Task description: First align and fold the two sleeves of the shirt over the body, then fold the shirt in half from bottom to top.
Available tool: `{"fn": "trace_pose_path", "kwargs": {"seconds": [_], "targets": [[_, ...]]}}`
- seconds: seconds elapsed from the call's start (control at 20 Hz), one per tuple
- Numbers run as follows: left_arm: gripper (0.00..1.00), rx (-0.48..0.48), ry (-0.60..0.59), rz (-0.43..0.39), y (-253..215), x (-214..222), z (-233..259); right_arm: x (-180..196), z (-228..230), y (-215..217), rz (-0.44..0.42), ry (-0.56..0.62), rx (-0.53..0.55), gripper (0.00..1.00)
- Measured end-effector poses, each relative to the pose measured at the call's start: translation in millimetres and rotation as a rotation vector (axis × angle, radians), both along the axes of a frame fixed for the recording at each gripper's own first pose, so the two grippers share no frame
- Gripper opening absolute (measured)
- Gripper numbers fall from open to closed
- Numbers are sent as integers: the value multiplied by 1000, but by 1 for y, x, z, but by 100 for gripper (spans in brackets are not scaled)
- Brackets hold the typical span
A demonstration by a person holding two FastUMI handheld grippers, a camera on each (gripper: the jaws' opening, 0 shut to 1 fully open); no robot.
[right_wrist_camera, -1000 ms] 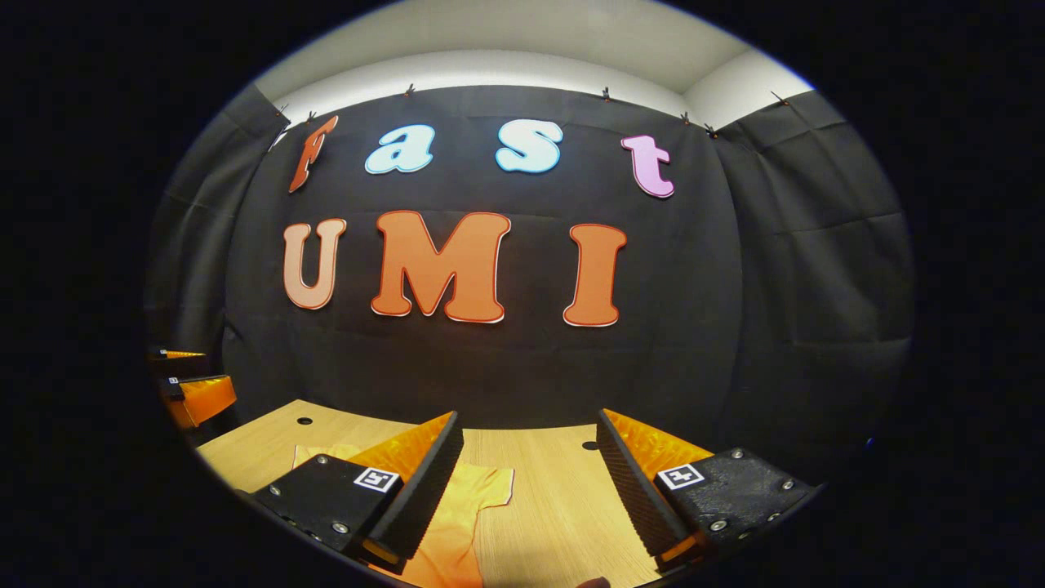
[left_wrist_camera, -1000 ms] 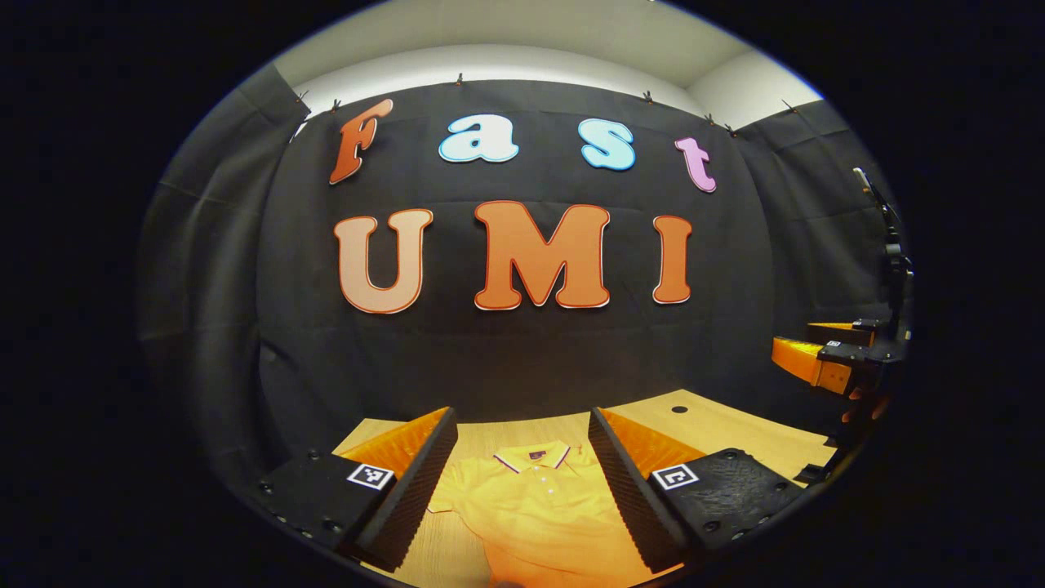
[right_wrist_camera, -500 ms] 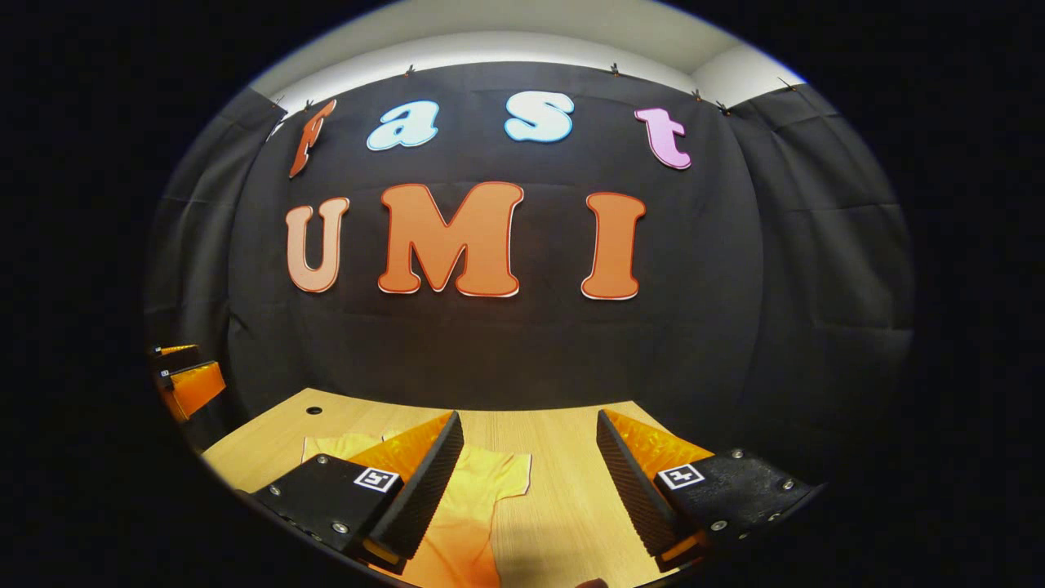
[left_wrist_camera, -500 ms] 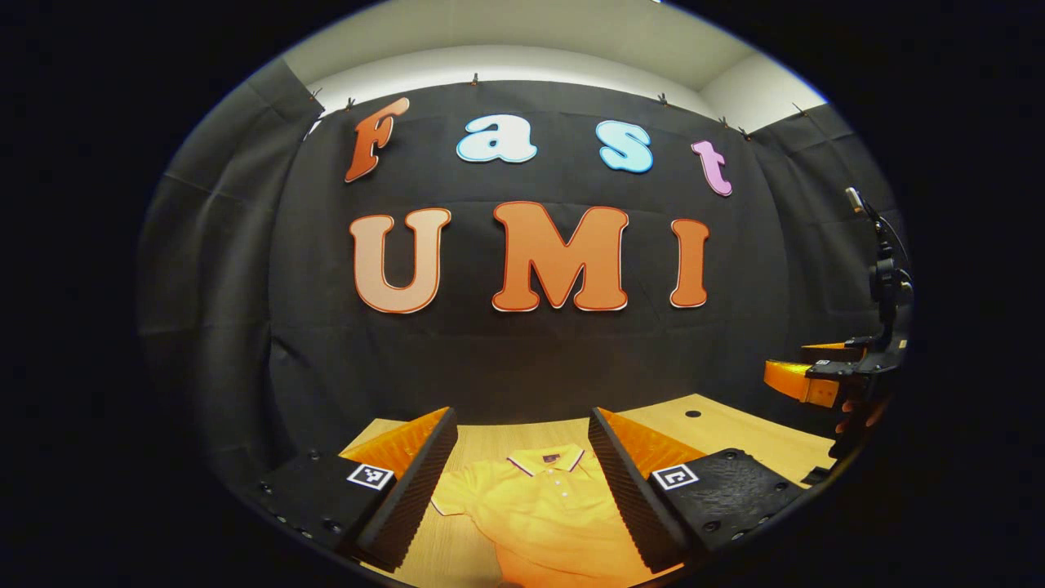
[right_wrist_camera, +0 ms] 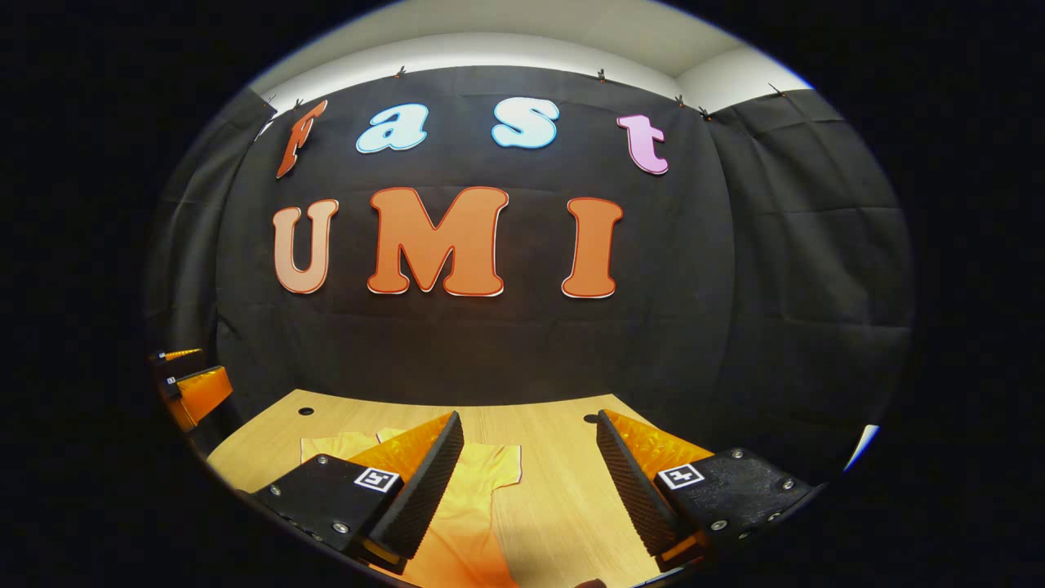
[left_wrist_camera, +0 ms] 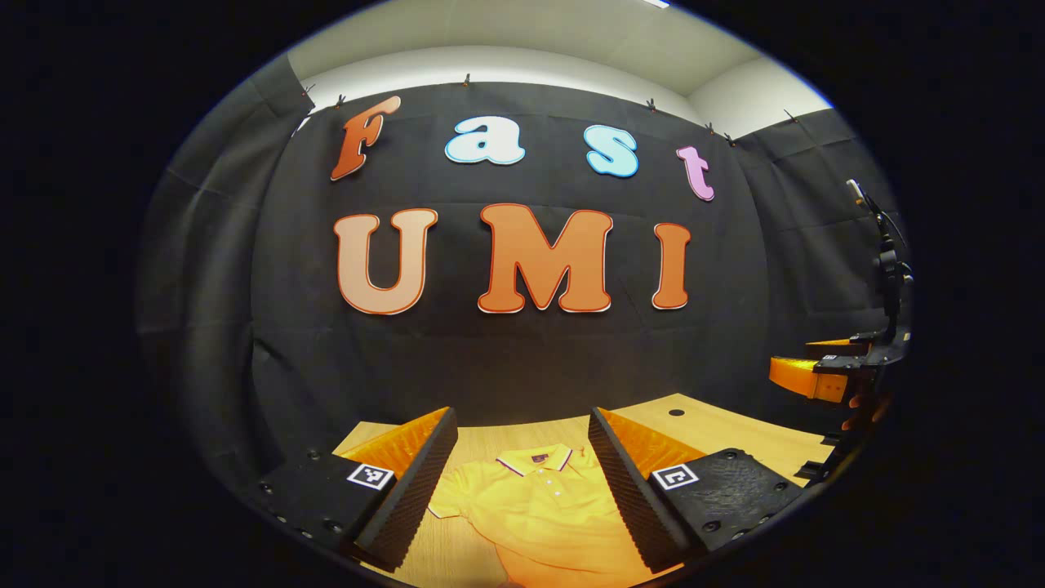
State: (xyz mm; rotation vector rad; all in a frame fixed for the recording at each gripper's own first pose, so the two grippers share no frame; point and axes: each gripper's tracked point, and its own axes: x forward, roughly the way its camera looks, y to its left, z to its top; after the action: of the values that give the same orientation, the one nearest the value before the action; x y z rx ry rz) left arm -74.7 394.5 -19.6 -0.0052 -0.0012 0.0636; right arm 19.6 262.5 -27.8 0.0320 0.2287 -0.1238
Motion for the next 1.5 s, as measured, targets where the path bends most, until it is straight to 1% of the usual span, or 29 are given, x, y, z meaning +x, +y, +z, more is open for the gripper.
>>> {"fn": "trace_pose_path", "kwargs": {"seconds": [0.05, 0.1, 0.2, 0.35, 0.45, 0.6, 0.7, 0.85, 0.9, 1.0, 1.1, 1.2, 1.25, 1.3, 1.4, 1.5], "targets": [[99, 15, -4, 8, 0, -2, 3, 3, -13, 4, 17, 37, 24, 99], [99, 22, -15, 30, 2, -4, 6, 9, -18, 5, 31, 49, 38, 99], [99, 17, -34, 57, 1, -5, 10, 28, -28, 6, 68, 53, 40, 99], [98, 36, -52, 101, -5, 3, 17, 62, -41, 14, 145, 64, 44, 99], [98, 33, -43, 131, -8, 10, 17, 83, -62, 14, 171, 109, 44, 99], [98, 50, -19, 191, -8, 8, 12, 111, -115, 15, 195, 251, 83, 99], [98, 58, 3, 265, -1, 2, 6, 135, -159, 10, 204, 380, 97, 100], [98, 75, 30, 339, 7, -6, 2, 152, -202, 9, 210, 522, 143, 99], [98, 81, 39, 361, 8, -9, -1, 157, -214, 8, 209, 557, 143, 100], [98, 88, 73, 421, 14, -14, -10, 170, -248, 9, 239, 664, 130, 99], [98, 90, 100, 456, 15, -17, -17, 176, -266, 14, 261, 732, 135, 97], [98, 96, 123, 487, 17, -15, -23, 182, -286, 16, 278, 815, 122, 93], [98, 96, 136, 502, 18, -14, -26, 188, -301, 19, 295, 889, 116, 88], [98, 93, 150, 513, 18, -12, -28, 193, -310, 20, 301, 934, 123, 84], [98, 84, 180, 526, 17, -8, -37, 204, -326, 21, 299, 1000, 119, 78], [99, 79, 199, 537, 16, -6, -39, 212, -341, 20, 287, 1068, 115, 77]]}}
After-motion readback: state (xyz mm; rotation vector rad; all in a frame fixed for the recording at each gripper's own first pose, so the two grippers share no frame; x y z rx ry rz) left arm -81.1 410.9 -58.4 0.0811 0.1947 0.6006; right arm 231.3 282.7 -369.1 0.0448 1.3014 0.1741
